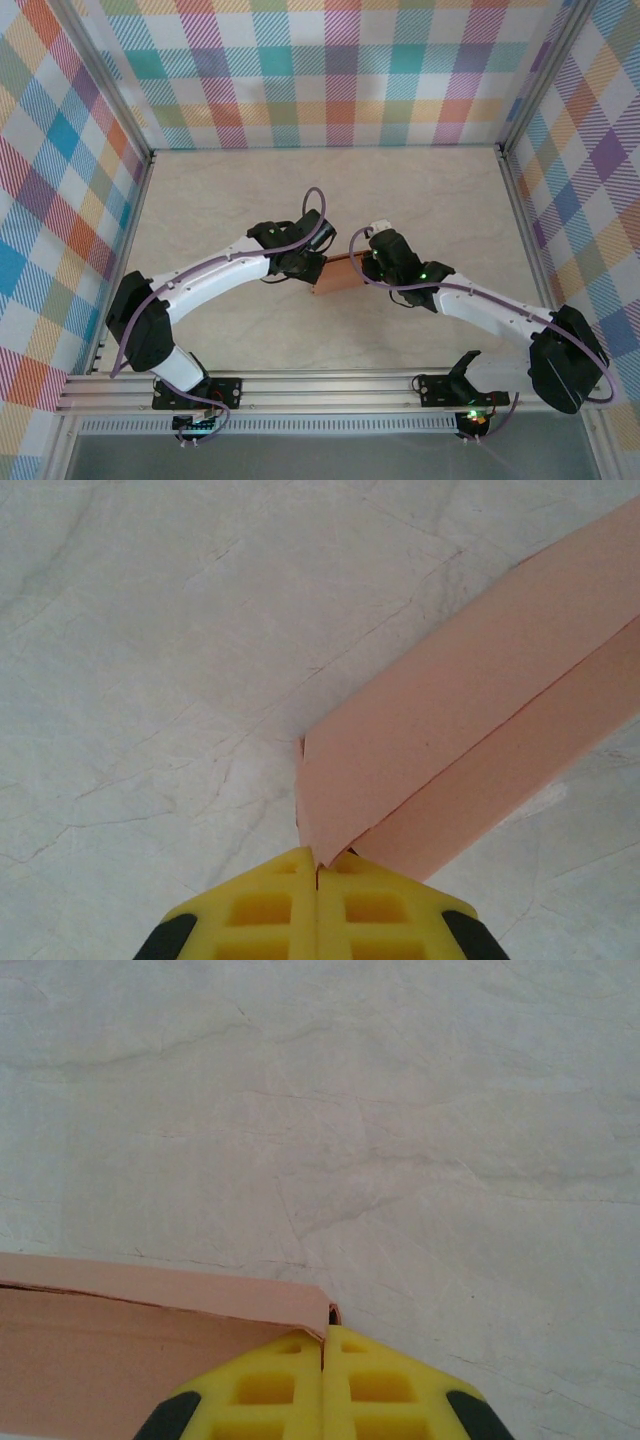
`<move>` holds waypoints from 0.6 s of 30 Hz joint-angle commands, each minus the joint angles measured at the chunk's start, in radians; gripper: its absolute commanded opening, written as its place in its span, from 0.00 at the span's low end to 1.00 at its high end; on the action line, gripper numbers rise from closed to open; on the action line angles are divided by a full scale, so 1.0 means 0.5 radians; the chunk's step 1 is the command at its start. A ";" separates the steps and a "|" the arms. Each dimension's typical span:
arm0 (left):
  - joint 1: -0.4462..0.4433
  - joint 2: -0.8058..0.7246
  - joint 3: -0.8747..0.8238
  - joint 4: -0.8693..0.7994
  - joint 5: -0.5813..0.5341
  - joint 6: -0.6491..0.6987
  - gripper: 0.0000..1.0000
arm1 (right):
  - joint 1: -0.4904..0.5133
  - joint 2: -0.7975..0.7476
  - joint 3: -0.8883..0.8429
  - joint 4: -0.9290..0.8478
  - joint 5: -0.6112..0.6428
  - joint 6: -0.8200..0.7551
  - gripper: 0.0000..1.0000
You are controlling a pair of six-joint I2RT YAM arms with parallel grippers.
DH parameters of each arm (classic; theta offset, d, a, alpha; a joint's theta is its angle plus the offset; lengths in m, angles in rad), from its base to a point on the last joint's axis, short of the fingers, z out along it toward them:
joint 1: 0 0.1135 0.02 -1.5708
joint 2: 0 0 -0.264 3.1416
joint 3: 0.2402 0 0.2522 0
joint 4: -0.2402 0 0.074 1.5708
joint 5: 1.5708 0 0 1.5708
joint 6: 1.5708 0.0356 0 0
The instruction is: Fold the paper box
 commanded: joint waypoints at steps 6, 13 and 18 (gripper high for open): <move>0.092 0.023 0.113 -0.012 0.147 -0.281 0.00 | 0.094 0.081 0.025 -0.178 0.030 -0.048 0.00; 0.179 -0.003 0.110 0.036 0.269 -0.499 0.00 | 0.124 0.098 0.028 -0.177 0.062 -0.054 0.00; 0.230 -0.016 0.104 0.076 0.358 -0.620 0.00 | 0.138 0.115 0.032 -0.170 0.063 -0.058 0.00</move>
